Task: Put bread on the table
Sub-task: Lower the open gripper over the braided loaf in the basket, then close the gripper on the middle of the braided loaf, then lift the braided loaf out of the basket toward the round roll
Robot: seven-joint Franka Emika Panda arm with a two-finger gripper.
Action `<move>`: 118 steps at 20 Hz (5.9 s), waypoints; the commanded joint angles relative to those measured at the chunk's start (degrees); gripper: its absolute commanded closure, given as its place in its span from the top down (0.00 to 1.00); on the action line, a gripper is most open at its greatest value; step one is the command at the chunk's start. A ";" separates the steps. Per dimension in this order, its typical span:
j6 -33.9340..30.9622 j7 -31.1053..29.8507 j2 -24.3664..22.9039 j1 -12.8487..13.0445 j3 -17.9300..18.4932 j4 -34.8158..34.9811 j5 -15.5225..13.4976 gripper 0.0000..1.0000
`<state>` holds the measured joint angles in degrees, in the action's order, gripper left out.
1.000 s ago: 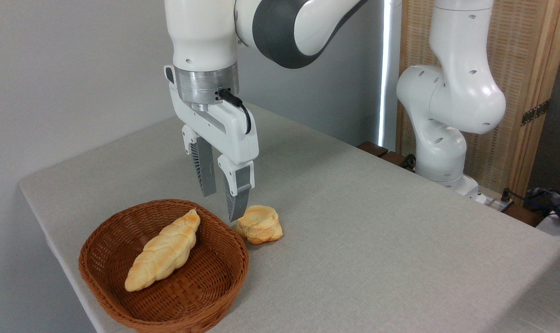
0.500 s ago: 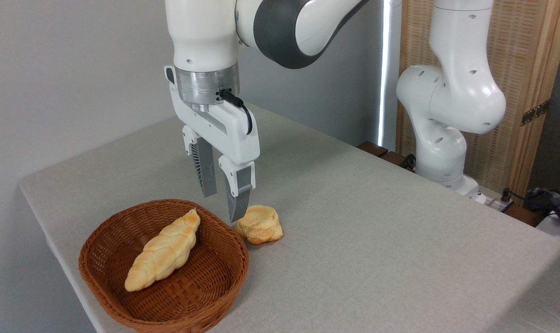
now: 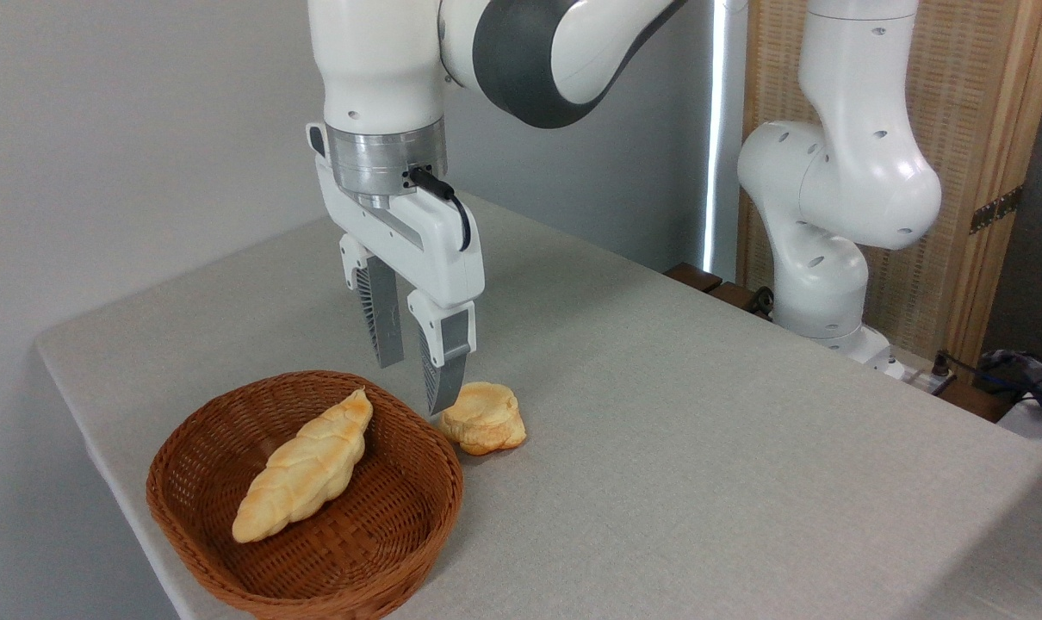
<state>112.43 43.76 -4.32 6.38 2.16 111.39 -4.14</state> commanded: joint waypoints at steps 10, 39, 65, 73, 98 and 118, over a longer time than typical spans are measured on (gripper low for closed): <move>3.92 -13.32 1.86 0.74 -0.83 -0.56 -0.78 1.00; 23.27 -31.98 13.55 0.92 -7.34 -0.56 2.63 1.00; 20.54 -31.80 13.99 0.92 -7.43 -0.56 8.36 0.66; 20.63 -31.80 13.73 0.92 -7.34 -0.56 8.36 0.67; 11.41 -31.63 0.65 0.48 -6.46 1.18 7.39 0.71; -3.10 -26.53 -14.22 9.27 -7.08 15.61 4.31 0.74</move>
<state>110.77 15.50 -16.85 14.78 -5.33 125.65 1.17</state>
